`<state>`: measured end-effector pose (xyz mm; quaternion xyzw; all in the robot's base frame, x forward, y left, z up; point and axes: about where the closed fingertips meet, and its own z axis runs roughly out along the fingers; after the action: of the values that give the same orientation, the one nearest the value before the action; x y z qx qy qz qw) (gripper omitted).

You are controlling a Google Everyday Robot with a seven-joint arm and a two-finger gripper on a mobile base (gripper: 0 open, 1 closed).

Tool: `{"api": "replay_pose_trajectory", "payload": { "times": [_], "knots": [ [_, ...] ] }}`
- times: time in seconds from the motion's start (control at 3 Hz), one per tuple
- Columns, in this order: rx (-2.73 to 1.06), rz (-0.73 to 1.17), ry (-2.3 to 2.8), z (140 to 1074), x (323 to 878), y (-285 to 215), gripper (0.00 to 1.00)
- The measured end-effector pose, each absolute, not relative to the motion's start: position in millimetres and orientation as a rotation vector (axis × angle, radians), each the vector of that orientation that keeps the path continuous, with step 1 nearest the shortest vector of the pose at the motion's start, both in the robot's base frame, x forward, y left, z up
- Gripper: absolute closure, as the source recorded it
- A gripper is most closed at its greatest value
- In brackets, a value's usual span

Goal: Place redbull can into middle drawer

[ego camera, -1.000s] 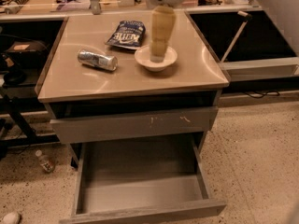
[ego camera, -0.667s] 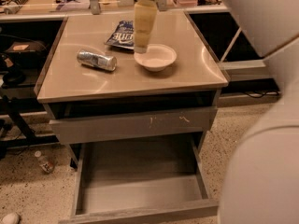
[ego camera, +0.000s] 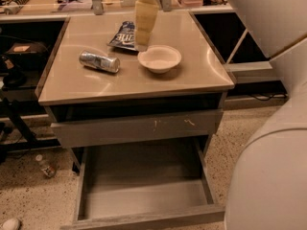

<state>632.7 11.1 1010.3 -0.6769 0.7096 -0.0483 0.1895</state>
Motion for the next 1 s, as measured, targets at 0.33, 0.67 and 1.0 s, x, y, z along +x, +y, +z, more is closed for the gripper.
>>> {"api": "replay_pose_trajectory", "payload": {
  "times": [0.33,0.67,1.0],
  "knots": [
    [-1.86,-0.139,1.994,1009,646,17,0.0],
    [-1.82,-0.138,2.029,1000,680,31,0.0],
    [-1.805,-0.115,2.06,986,709,48,0.0]
  ]
}}
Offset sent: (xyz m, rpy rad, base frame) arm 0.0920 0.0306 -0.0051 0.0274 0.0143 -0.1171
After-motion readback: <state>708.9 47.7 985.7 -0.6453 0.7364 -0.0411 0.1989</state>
